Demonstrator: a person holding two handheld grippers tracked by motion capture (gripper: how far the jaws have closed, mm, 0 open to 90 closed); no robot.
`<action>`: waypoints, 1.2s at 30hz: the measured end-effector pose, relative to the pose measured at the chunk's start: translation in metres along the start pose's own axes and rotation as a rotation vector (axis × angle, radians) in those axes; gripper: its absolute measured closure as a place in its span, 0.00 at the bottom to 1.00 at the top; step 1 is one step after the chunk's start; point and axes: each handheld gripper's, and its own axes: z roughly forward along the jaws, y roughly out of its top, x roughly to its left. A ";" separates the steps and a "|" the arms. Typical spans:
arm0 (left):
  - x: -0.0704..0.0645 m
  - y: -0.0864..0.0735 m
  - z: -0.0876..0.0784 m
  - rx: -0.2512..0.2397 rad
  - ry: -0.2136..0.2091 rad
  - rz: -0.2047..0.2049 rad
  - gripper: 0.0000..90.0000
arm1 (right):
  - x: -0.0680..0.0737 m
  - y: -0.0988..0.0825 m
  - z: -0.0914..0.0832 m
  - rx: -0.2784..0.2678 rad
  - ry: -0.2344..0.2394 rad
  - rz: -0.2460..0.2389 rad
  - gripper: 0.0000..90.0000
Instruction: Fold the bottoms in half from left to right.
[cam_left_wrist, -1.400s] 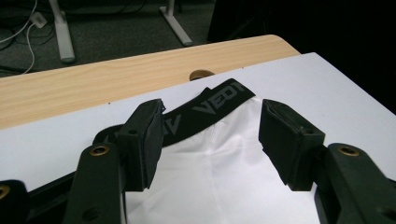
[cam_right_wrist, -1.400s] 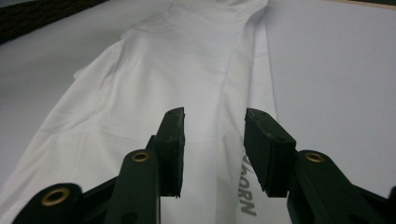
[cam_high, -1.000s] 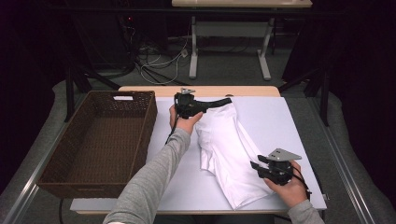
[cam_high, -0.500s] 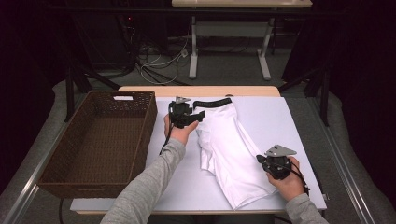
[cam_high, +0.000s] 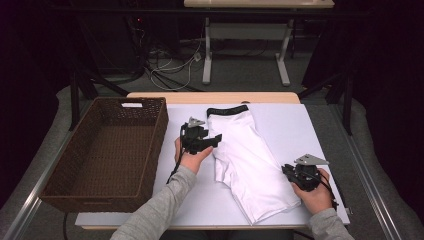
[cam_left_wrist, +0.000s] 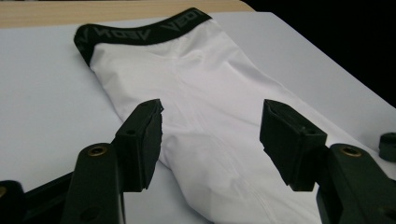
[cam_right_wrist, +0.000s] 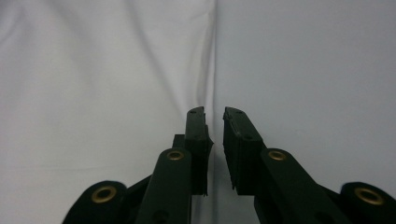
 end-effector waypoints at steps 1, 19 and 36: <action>-0.003 -0.003 -0.002 0.004 -0.008 -0.003 0.43 | -0.001 0.000 -0.002 -0.006 0.002 0.007 0.88; -0.035 -0.055 -0.018 0.016 -0.098 0.008 0.42 | 0.004 -0.014 -0.038 -0.050 0.057 0.064 0.58; -0.066 -0.094 -0.025 0.105 -0.190 0.049 0.39 | 0.013 -0.024 -0.047 -0.053 0.030 0.012 0.48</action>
